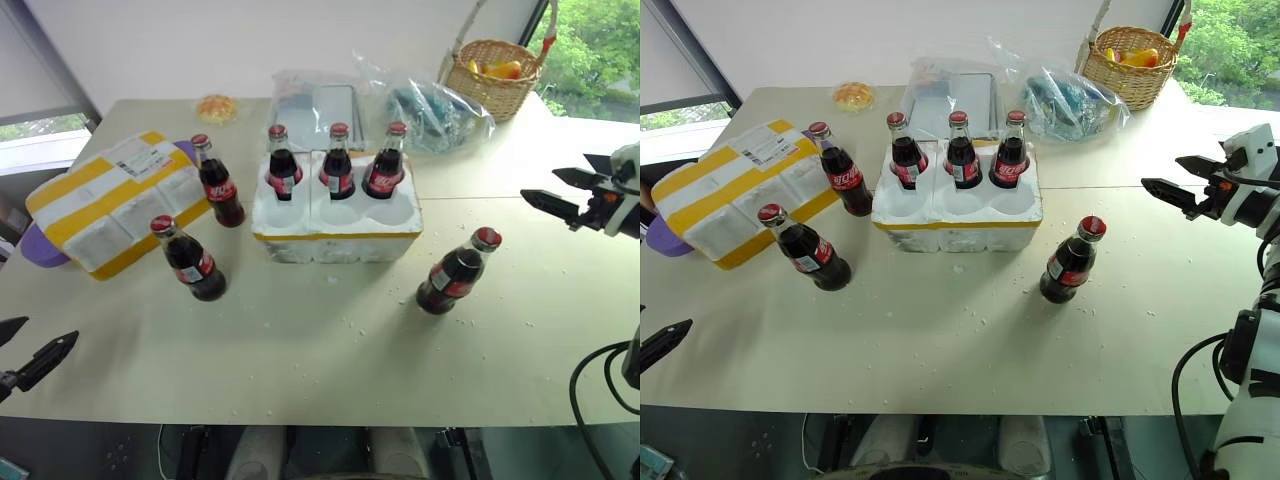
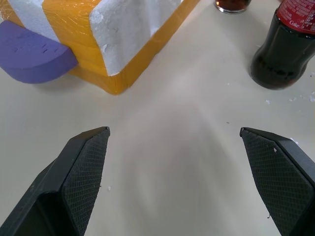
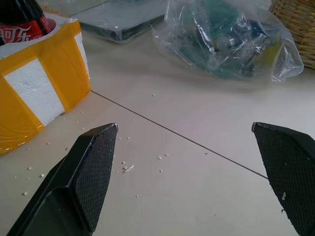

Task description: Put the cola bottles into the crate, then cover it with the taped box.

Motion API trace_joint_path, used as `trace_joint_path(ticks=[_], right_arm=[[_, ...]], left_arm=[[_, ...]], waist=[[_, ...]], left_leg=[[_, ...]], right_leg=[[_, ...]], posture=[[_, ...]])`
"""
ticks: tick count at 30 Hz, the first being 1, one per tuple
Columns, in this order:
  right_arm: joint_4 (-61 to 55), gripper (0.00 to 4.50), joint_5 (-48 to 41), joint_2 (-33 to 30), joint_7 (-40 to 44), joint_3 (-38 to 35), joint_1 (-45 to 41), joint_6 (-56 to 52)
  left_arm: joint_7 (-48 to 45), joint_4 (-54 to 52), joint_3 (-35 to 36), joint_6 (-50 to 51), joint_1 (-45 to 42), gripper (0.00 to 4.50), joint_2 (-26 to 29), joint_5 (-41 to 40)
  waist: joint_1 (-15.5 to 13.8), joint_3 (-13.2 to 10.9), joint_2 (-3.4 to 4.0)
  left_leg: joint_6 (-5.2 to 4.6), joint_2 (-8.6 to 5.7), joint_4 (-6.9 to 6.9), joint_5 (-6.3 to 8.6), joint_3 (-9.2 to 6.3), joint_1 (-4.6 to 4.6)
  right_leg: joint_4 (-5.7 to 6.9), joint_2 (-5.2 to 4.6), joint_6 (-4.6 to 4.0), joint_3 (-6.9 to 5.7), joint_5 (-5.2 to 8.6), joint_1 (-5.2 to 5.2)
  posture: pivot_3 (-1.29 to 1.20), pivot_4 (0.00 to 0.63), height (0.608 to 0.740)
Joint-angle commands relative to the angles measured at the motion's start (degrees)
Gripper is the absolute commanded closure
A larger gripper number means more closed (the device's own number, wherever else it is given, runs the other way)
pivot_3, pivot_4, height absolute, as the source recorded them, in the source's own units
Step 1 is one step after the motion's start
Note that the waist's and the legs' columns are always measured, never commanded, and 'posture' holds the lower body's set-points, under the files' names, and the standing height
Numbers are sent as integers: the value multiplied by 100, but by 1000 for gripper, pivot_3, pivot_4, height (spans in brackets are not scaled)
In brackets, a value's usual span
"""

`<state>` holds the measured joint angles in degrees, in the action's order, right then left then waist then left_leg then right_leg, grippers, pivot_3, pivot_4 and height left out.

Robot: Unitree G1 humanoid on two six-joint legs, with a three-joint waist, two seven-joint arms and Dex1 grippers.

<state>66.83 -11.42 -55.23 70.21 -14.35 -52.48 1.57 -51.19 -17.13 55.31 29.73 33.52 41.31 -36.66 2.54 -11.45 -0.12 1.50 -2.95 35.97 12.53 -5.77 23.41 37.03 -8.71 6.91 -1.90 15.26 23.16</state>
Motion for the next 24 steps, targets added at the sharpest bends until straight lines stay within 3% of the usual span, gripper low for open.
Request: trace_joint_path(ticks=[1,17,24], right_arm=[[-53,0,-48,-145,-1,-110,-96,59],[-111,0,0,-177,133,-60,-112,-43],[-339,0,-55,-483,701,-12,-315,-282]], left_arm=[[-29,-114,173,-79,60,60,70,12],[76,-303,141,102,-84,60,64,-207],[-109,-467,-81,412,-548,60,513,-537]], waist=[[-2,0,0],[-1,0,0],[-23,0,0]], left_leg=[[0,0,0,0,1,0],[0,1,-1,0,3,0],[0,0,0,0,2,0]], right_leg=[[0,0,0,0,0,0],[0,0,0,2,0,2],[2,0,0,2,0,2]], posture=[[0,150,737],[0,150,737],[0,150,737]])
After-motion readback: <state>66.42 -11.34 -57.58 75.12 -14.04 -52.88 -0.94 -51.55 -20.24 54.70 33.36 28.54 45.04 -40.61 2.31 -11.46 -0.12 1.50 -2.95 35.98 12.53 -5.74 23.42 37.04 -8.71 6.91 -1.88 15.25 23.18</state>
